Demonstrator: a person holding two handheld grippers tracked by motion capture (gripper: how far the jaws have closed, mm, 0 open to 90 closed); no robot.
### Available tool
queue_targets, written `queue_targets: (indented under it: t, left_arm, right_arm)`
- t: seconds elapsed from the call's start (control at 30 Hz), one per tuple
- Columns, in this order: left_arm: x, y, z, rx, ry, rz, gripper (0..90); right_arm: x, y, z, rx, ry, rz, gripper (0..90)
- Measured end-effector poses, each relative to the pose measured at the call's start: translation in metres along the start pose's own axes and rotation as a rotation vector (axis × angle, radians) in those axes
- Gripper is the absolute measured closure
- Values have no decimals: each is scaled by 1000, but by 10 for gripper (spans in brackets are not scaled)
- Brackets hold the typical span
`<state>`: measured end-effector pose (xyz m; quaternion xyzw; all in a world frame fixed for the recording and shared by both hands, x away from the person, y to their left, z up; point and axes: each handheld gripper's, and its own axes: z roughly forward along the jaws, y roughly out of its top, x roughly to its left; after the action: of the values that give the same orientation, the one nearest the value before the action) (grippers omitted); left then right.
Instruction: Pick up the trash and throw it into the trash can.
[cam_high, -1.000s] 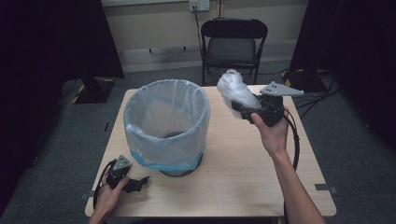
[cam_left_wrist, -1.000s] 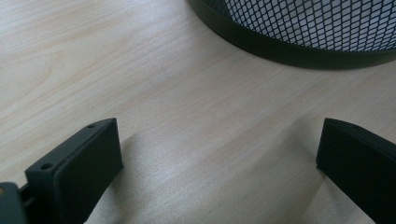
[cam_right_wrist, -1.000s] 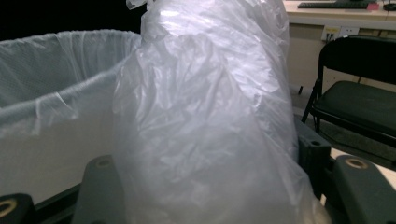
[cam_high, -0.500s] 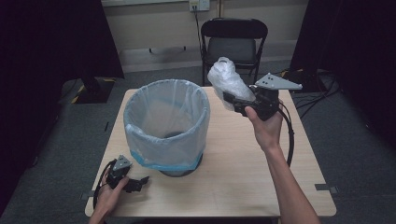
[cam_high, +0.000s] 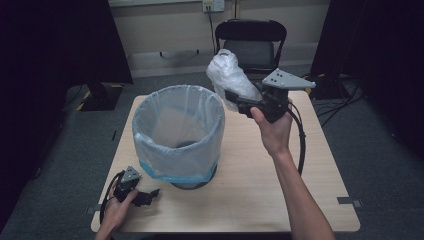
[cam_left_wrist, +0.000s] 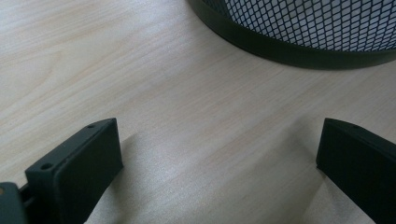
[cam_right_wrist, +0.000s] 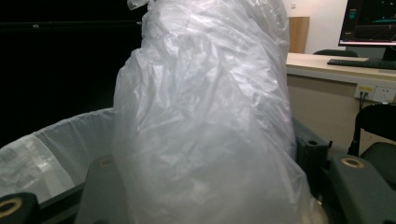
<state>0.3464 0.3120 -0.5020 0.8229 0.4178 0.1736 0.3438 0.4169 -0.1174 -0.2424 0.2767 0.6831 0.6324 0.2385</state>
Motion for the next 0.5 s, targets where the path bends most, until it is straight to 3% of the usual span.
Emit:
queue_targets:
  t: [0.5]
  left_arm:
    - [0,0,0,0,1,2,0]
  right_arm:
    - [33,16,30,-18,117,-20,413]
